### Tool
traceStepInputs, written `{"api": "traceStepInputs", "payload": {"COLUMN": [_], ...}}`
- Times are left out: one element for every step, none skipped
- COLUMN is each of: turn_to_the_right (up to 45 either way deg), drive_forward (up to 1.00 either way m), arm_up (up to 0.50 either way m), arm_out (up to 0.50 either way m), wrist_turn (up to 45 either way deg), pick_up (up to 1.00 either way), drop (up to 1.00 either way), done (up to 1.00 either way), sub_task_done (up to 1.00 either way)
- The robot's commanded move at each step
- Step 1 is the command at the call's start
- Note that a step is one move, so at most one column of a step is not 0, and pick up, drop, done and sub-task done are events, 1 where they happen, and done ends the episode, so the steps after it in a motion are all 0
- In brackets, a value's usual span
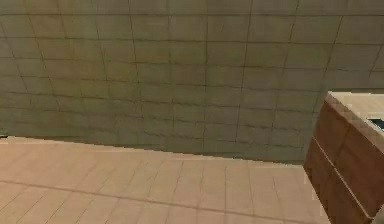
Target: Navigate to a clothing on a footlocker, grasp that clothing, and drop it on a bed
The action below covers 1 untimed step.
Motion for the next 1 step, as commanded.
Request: {"api": "traceStepInputs", "payload": {"turn_to_the_right": [45.0], "drive_forward": [0.0], "arm_up": [0.0], "arm_out": [0.0], "wrist_turn": [0.0], "pick_up": [0.0], "drop": [0.0], "done": [0.0], "sub_task_done": [0.0]}}
